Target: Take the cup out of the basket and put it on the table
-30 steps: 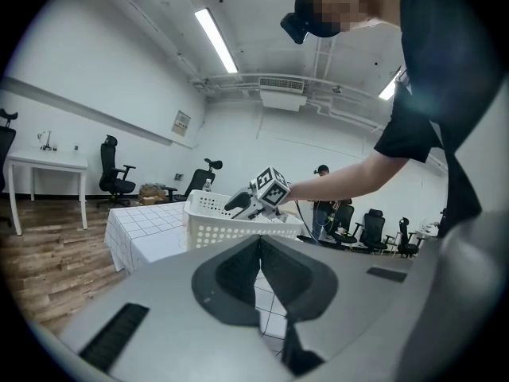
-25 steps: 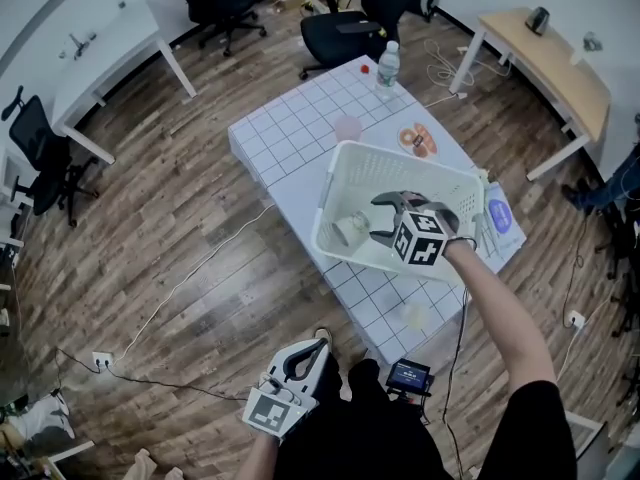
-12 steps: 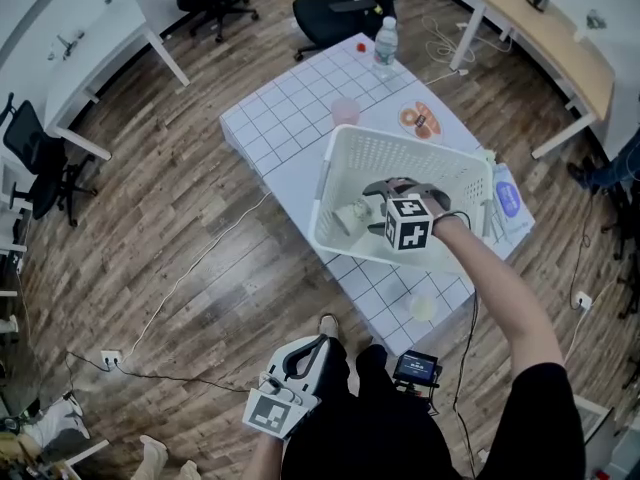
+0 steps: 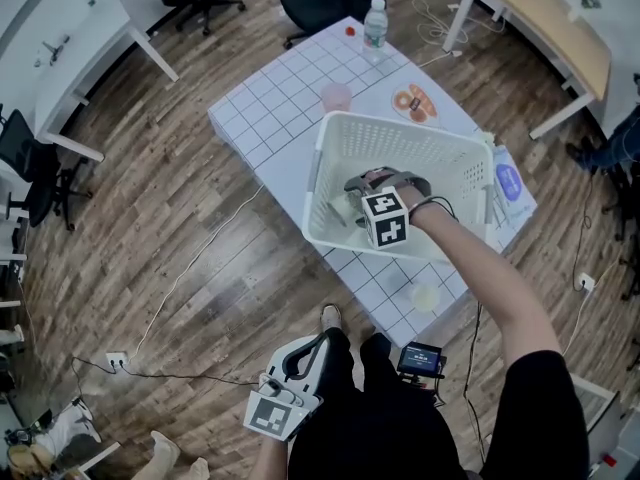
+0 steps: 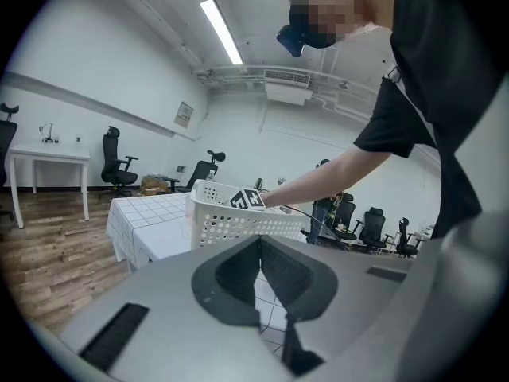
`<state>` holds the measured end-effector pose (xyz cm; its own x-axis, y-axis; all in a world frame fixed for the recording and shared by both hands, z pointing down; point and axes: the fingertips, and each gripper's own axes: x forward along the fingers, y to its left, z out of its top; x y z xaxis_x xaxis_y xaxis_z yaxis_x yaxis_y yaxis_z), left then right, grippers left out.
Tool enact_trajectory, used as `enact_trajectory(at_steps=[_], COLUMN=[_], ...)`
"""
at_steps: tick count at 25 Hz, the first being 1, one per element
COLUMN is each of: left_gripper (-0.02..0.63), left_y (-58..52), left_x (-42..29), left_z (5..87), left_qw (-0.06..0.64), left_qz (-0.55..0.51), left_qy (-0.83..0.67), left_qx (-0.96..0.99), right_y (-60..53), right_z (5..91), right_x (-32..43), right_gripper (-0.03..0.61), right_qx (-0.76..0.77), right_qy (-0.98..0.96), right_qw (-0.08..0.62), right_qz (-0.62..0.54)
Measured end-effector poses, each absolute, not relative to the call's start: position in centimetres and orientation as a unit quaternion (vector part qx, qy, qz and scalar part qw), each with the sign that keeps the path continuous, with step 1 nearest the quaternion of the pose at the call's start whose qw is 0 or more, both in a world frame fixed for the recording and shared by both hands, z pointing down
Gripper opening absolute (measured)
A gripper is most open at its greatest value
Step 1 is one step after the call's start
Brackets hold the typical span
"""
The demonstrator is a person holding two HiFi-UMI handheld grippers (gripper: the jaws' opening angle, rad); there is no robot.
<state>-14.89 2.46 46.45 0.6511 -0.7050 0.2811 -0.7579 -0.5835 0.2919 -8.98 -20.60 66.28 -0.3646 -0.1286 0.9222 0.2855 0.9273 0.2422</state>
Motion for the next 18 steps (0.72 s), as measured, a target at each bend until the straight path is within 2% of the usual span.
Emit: enact_trajectory(at_steps=[18], left_gripper=[0.006], left_y=[2.5], left_x=[-16.1], left_z=[46.8], left_qw=[0.201], left_qz=[0.077], left_qy=[-0.417], left_qx=[0.883], right_y=[-20.7], right_z=[68.8], right_x=[-10.5], right_gripper=[0.301], right_qx=[-0.068], right_qy=[-0.799], right_qw=[0.571], right_qz=[-0.175])
